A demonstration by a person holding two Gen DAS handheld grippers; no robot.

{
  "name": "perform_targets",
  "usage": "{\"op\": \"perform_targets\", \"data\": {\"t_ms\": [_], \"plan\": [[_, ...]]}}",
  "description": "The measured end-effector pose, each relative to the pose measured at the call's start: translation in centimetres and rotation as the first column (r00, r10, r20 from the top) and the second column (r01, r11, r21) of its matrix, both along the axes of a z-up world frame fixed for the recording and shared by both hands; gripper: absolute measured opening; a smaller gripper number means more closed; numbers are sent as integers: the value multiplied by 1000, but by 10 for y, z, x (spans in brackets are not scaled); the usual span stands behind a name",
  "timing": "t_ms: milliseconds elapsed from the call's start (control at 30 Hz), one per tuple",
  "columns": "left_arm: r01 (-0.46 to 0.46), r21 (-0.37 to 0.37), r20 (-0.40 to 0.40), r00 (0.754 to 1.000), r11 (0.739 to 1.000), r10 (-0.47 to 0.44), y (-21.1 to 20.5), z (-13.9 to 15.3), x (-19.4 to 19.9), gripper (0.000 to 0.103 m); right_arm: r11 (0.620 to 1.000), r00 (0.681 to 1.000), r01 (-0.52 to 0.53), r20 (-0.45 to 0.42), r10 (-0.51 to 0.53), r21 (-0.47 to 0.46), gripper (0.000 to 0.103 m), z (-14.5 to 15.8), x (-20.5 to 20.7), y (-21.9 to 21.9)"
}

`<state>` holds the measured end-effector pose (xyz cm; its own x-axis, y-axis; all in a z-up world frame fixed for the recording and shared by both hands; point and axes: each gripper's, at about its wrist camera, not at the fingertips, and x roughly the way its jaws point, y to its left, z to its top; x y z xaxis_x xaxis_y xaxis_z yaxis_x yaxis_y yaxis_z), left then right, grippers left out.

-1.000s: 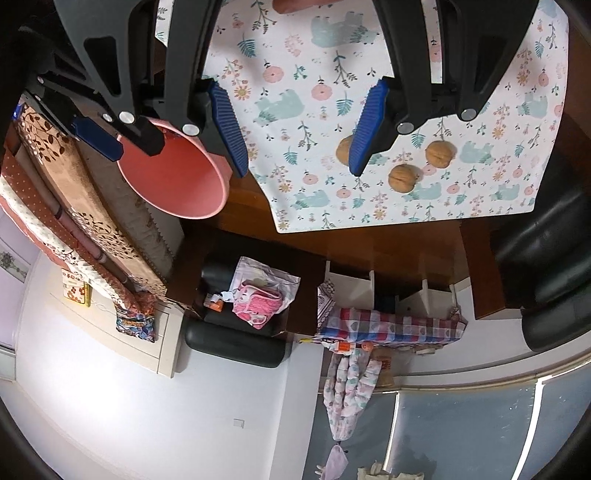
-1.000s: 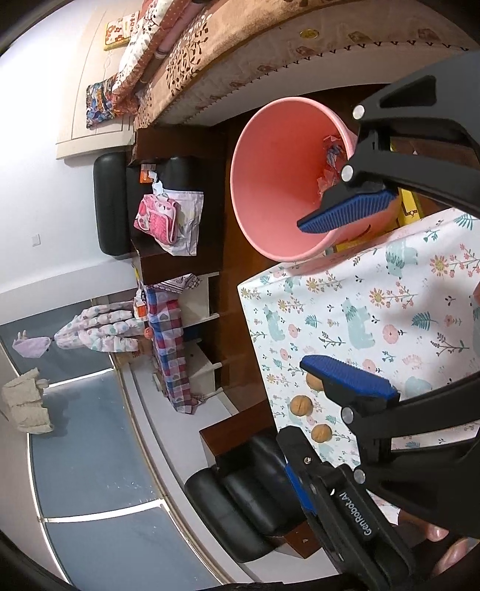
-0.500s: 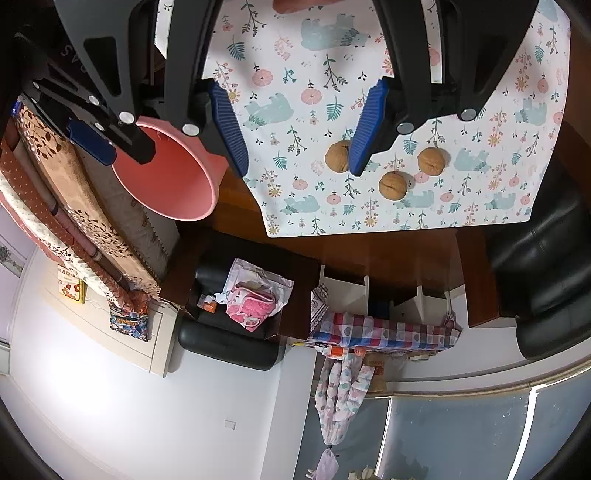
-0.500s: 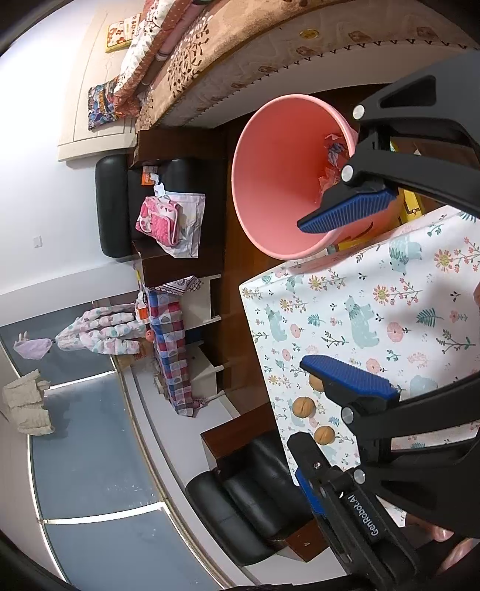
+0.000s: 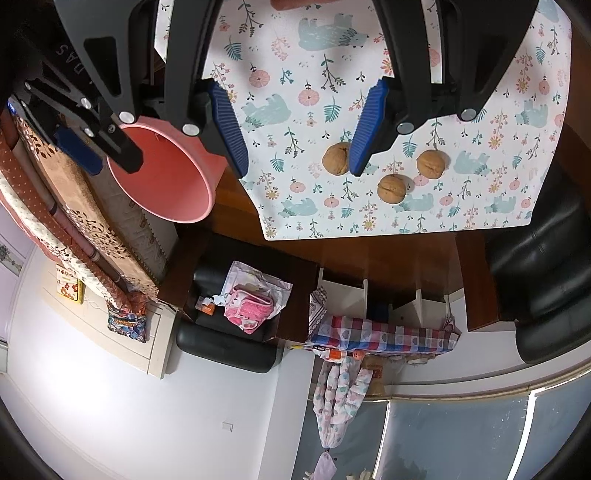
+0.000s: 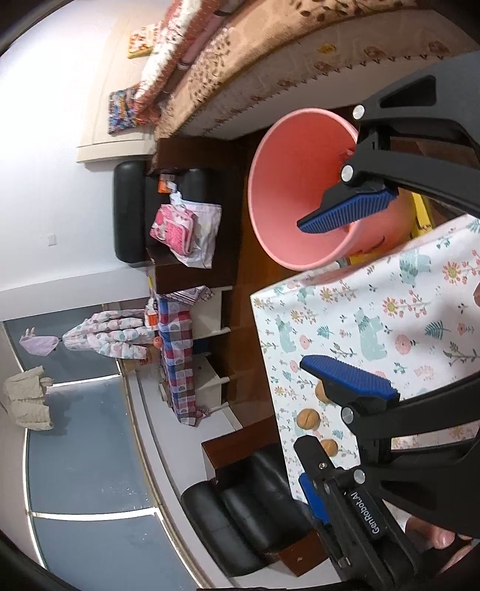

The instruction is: Collect trash

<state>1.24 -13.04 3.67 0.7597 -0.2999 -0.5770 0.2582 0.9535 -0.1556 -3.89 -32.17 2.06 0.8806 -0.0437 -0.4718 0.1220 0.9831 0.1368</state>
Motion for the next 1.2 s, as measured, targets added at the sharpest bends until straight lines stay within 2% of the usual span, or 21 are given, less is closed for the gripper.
{"op": "perform_targets", "data": {"t_ms": [167,300,1200], "plan": [[0,0,1,1000,1000,0,0,1,0,57,997,999,32,40,-29,-77,69,6,-5,8],[0,0,1,1000,1000,0,0,2,0,57,994,999,35,45,-30,-104,69,8,-5,11],[14,-2,-18,1000,1000,-14,0,-17,-2,57,995,999,32,-26,-34,-90,69,-3,7,16]]}}
